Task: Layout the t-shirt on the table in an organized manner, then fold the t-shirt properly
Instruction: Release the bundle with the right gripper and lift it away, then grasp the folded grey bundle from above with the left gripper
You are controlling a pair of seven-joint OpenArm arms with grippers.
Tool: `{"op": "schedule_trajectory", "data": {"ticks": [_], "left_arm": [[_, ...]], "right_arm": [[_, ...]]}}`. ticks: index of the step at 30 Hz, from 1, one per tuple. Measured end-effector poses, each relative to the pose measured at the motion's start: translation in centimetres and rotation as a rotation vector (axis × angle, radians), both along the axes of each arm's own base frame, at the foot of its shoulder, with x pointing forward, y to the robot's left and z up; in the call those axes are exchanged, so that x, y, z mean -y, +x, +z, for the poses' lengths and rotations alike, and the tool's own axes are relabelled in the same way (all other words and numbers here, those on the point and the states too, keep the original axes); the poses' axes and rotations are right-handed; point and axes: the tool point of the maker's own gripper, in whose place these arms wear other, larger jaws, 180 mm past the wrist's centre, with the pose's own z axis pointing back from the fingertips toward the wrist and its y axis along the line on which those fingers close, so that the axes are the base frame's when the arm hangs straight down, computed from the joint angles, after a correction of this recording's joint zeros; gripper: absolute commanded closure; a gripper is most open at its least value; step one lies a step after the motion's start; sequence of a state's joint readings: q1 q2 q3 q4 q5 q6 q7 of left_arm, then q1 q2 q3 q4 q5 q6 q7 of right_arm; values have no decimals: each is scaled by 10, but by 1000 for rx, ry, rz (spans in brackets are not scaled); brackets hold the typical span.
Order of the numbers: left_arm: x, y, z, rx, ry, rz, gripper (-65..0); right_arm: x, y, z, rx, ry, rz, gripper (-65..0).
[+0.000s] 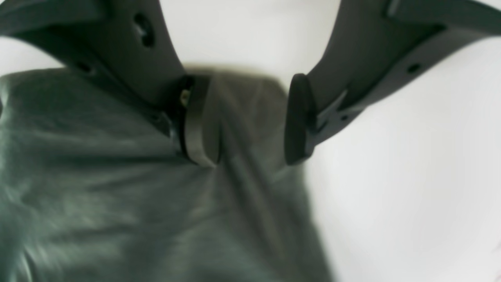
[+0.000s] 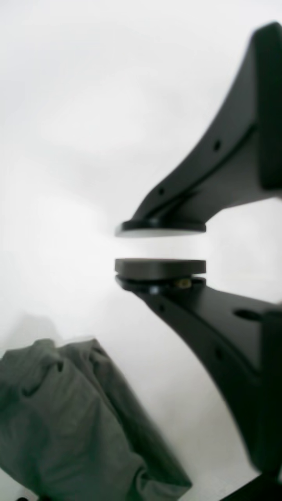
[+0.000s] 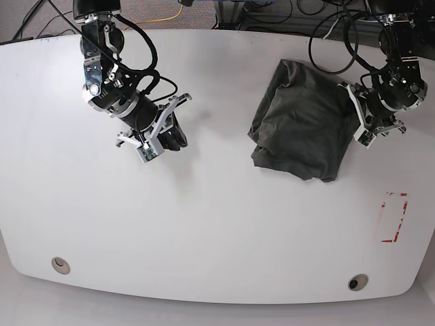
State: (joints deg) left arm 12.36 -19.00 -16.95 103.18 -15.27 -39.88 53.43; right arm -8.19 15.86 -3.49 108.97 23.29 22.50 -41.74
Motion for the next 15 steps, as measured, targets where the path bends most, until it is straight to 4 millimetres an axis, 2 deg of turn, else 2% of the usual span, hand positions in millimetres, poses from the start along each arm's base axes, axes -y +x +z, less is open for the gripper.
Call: {"op": "schedule_trajectory", "data": {"ticks": [3,6,15], "left_arm": [[6,2,15,38,-5,-19,-243],[20,7,30,82,-37,-48,-243],[65,45,59,206,-169,-23,-243]], "right_arm": [[1,-1,-1,-2,0,-2,-87],[1,-3,-2,-8,-2,-2,-87],[1,-2,-2,-5,1,-2,-87]]}}
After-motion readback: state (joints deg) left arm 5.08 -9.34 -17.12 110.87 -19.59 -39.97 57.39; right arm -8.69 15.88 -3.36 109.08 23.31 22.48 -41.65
